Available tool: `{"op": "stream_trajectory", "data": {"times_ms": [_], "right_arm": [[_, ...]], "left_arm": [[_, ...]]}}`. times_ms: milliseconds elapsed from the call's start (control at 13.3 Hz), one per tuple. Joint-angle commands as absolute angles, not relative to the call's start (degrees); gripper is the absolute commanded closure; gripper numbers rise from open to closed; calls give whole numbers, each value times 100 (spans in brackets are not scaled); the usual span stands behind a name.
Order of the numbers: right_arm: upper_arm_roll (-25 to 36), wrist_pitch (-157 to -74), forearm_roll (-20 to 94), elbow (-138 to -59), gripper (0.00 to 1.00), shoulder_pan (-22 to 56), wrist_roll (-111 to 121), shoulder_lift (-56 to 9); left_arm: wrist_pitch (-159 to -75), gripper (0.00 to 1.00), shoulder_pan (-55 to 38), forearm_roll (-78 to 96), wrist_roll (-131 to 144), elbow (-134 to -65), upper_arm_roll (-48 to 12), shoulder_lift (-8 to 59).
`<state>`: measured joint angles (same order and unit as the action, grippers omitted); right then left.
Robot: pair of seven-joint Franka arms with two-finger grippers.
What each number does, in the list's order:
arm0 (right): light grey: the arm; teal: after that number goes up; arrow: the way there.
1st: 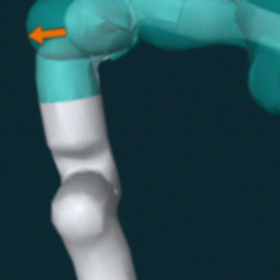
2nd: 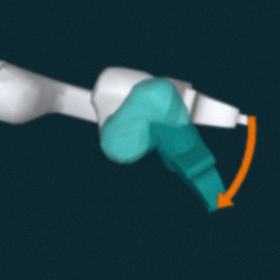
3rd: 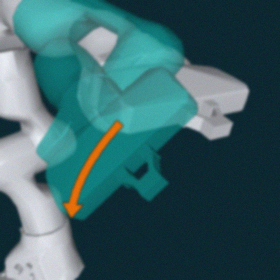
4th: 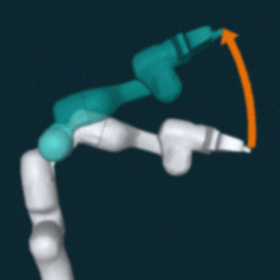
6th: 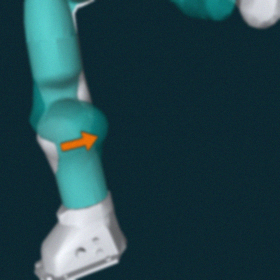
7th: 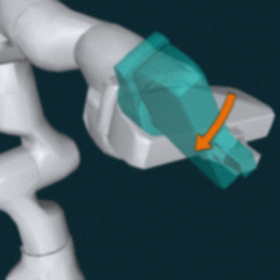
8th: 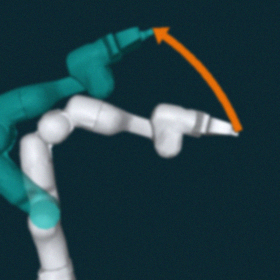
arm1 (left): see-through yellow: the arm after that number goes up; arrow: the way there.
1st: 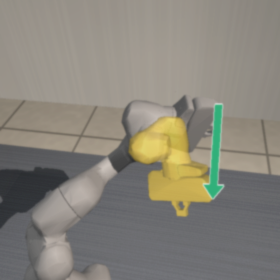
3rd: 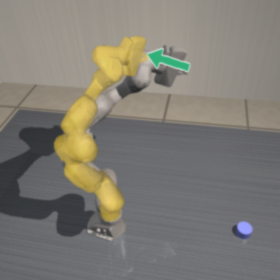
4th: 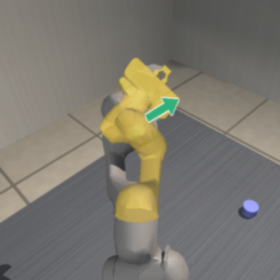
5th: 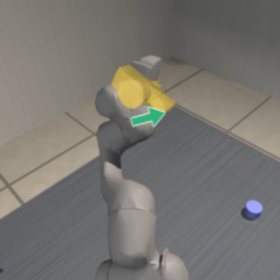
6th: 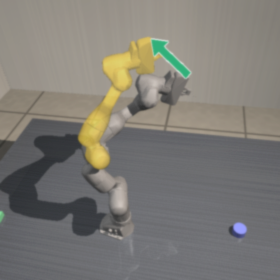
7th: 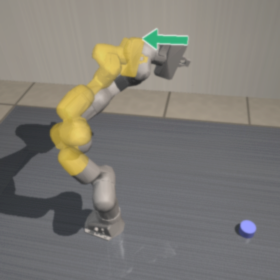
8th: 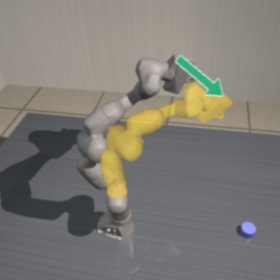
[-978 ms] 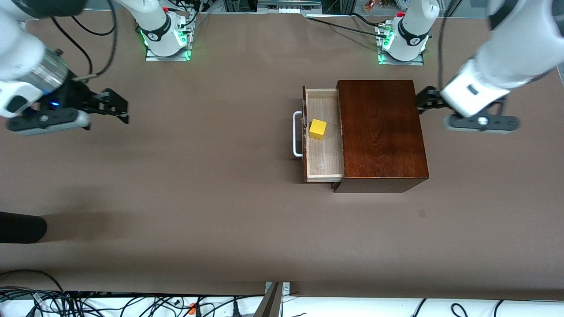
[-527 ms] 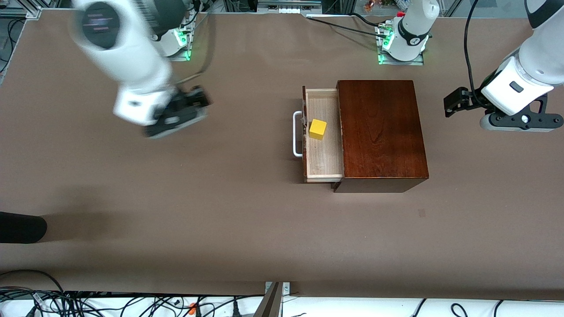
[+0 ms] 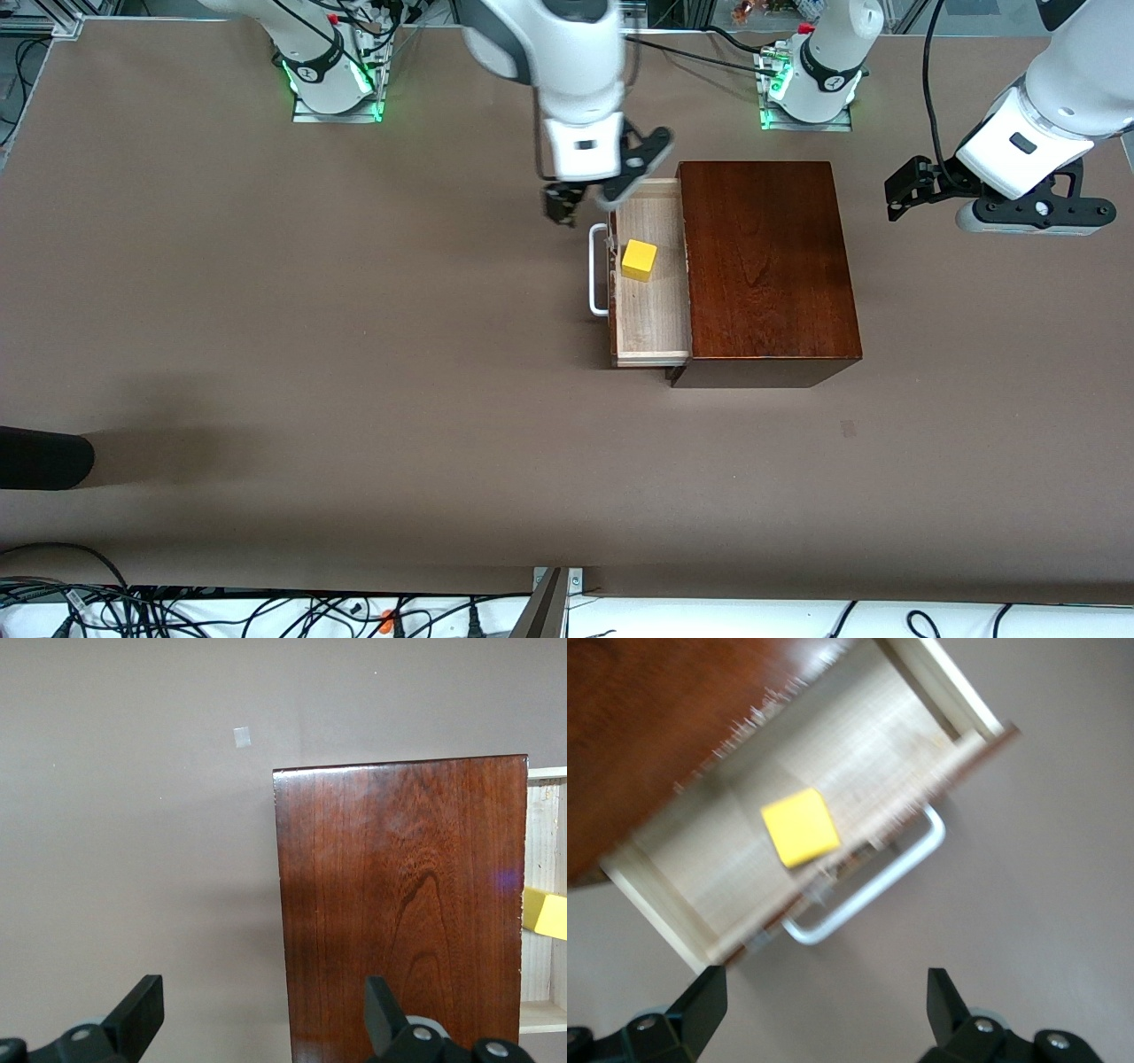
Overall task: Open drawer, take yellow block, close drawer
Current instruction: 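Lower the right gripper over the yellow cube in the drawer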
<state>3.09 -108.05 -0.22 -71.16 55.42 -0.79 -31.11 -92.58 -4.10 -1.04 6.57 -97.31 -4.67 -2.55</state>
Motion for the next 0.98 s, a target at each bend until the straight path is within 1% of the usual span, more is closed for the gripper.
{"op": "stream_trajectory", "data": {"times_ms": [0, 376, 602, 903], "right_arm": [[396, -10818, -385, -6144, 0, 5809, 131, -3910], [396, -10951, -492, -6144, 0, 5950, 658, -4226], [404, -11231, -649, -6126, 0, 6073, 879, -4429], [431, -11575, -721, -6126, 0, 6047, 1168, -4649]], "left_arm": [[-9352, 0, -404, 35, 370, -9809, -466, -369], [-9325, 0, -404, 44, 185, -9800, -483, -369], [-9325, 0, -466, 44, 193, -9791, -501, -387], [-9299, 0, -475, 44, 193, -9791, -501, -387]]}}
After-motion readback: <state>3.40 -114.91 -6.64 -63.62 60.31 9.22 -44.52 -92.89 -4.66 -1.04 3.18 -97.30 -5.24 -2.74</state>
